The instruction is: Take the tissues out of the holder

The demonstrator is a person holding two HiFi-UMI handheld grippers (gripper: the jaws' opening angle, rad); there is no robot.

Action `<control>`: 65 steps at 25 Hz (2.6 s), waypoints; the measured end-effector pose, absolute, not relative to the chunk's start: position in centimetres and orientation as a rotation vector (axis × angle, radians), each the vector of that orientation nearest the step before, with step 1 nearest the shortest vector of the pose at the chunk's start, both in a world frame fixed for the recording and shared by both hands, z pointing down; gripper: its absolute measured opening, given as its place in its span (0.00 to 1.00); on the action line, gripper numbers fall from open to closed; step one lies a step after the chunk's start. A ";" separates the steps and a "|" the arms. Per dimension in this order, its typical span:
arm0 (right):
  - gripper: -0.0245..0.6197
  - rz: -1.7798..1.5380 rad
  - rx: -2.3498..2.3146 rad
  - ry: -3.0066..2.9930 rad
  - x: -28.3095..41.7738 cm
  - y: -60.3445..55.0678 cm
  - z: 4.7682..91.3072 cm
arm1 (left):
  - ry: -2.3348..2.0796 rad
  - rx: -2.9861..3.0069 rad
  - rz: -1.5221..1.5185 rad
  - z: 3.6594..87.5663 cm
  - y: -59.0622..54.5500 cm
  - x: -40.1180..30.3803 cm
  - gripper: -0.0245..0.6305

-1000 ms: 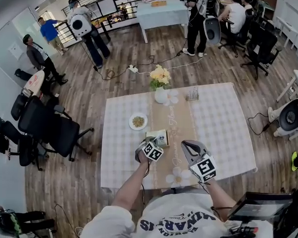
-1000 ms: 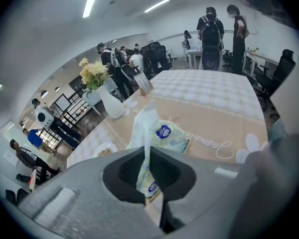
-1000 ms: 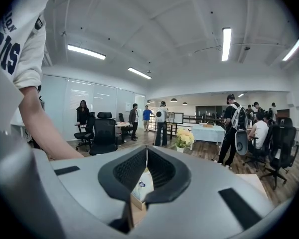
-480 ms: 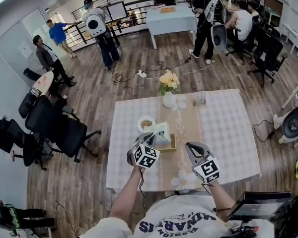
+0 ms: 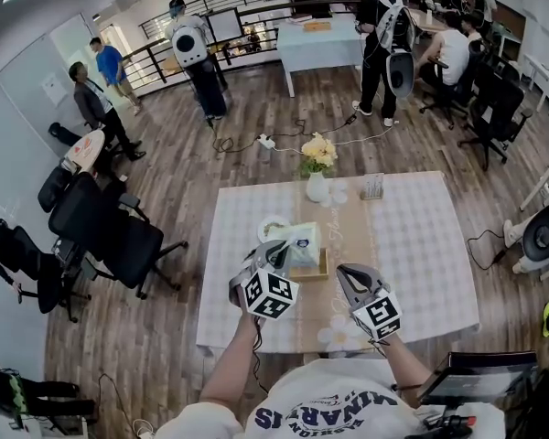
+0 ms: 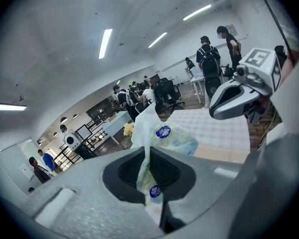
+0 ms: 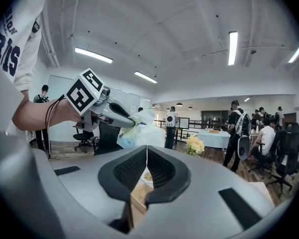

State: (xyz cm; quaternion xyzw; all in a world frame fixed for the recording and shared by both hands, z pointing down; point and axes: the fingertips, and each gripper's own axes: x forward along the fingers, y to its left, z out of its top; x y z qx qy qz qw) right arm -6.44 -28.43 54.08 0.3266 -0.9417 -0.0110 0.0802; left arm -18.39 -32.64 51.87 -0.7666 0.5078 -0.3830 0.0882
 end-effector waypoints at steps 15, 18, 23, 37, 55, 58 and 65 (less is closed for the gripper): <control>0.05 -0.035 0.992 -2.799 -6.1 -28.0 54.0 | 1.518 -2.267 -1.162 52.4 -32.7 -19.1 0.07; 0.05 -0.033 0.993 -2.795 -6.4 -27.9 54.0 | 1.552 -2.258 -1.188 53.7 -32.8 -20.6 0.07; 0.05 -0.032 0.988 -2.785 -6.6 -27.8 54.7 | 1.603 -2.240 -1.212 57.2 -32.8 -23.8 0.07; 0.05 -0.026 0.949 -2.760 -7.5 -27.4 55.6 | 1.783 -2.119 -1.323 68.3 -31.5 -31.0 0.07; 0.05 -0.045 0.929 -2.729 -8.0 -27.3 56.5 | 1.862 -2.117 -1.444 81.8 -30.2 -34.1 0.07; 0.05 -0.048 0.915 -2.727 -8.3 -27.2 56.5 | 1.895 -2.147 -1.435 83.6 -29.7 -34.3 0.07; 0.05 -0.046 0.897 -2.711 -8.5 -26.9 56.8 | 1.902 -2.171 -1.543 88.3 -27.9 -34.5 0.07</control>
